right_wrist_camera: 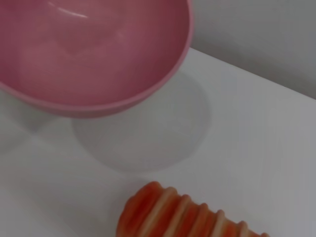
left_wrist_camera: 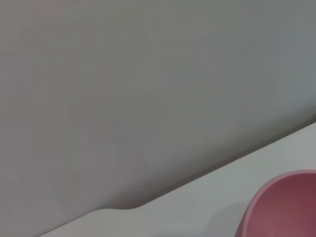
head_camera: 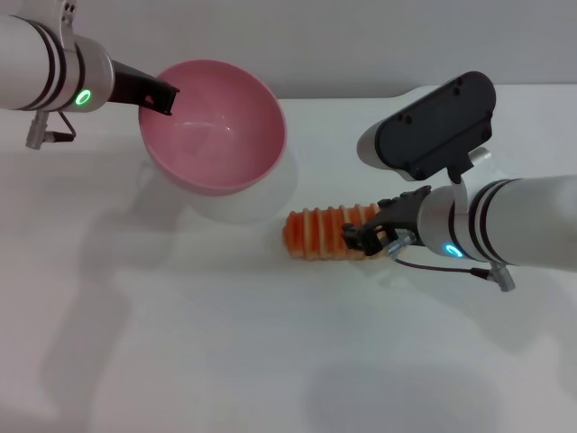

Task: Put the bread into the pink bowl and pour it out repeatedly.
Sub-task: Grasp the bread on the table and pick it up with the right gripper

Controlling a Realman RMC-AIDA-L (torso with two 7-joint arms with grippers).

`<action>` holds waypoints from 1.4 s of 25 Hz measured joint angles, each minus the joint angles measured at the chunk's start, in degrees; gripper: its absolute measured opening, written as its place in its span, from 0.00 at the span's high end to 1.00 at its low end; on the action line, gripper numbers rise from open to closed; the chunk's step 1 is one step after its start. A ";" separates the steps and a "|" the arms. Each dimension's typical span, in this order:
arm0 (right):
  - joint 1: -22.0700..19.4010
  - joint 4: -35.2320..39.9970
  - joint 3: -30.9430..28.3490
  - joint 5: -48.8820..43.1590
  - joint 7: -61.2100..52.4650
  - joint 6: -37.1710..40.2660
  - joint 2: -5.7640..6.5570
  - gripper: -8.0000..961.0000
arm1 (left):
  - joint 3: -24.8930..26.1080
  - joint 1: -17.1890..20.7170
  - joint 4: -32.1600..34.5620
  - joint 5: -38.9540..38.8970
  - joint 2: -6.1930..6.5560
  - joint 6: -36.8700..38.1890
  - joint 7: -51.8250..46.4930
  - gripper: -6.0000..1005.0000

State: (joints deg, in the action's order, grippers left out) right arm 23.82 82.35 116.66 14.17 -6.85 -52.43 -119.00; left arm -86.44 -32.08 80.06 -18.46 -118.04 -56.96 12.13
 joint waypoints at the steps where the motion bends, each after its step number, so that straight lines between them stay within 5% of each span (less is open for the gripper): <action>1: 0.06 0.00 0.05 0.00 0.00 0.02 0.00 0.52 | -0.12 0.00 0.00 0.00 0.00 0.00 0.00 0.95; 4: 0.30 -0.27 0.09 -0.06 0.11 0.16 0.00 0.40 | -0.18 0.00 0.00 0.00 0.00 0.00 0.00 0.95; 9: 1.29 -2.84 0.15 0.03 0.32 1.56 -0.04 0.38 | -0.30 0.00 0.00 0.00 0.00 0.00 0.00 0.95; 22: 5.42 -13.20 1.75 3.23 0.03 7.36 -0.27 0.41 | -0.48 -0.05 0.00 0.00 0.00 0.18 0.00 0.95; 35: 6.15 -14.52 1.82 1.53 0.51 5.60 -0.08 0.46 | -0.48 -0.18 0.04 0.00 0.10 0.19 0.00 0.95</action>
State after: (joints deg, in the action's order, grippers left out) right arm 29.97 67.83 118.48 15.69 -6.33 -46.83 -119.09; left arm -86.92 -32.26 80.10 -18.45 -117.94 -56.77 12.13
